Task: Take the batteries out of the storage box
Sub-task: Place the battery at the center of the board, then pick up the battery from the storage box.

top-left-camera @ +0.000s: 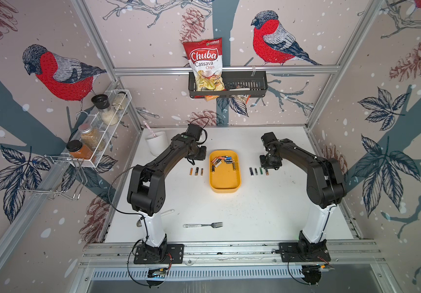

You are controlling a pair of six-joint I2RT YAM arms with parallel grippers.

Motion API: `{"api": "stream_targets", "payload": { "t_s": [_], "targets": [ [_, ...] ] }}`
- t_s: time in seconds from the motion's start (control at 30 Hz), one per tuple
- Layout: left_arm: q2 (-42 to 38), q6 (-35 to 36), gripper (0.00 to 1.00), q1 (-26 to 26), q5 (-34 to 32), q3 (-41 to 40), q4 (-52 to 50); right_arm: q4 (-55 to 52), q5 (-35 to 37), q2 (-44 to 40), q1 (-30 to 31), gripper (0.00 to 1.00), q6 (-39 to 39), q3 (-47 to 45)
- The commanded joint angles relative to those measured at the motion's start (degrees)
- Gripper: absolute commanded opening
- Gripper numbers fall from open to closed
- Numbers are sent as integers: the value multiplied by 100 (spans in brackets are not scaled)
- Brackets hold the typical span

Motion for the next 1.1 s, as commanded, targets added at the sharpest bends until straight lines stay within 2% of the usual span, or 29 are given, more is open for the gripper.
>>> {"api": "stream_targets", "payload": {
  "t_s": [0.0,0.2,0.33,0.57,1.07],
  "targets": [
    [122,15,34,-209,-462,345,-479,-154,19,-53,47,30,101,136],
    [447,-62,34,-723,-885,923,-774,-194,-24,-43,116,30,137,317],
    [730,-48,34,-923,-785,1011,-654,-226,-57,-82,140,30,147,397],
    [1244,100,34,-970,-376,1267,-414,-270,-87,-160,153,30,141,442],
    [2055,283,34,-986,-183,1755,-432,-377,-112,-79,177,30,138,680]
  ]
}}
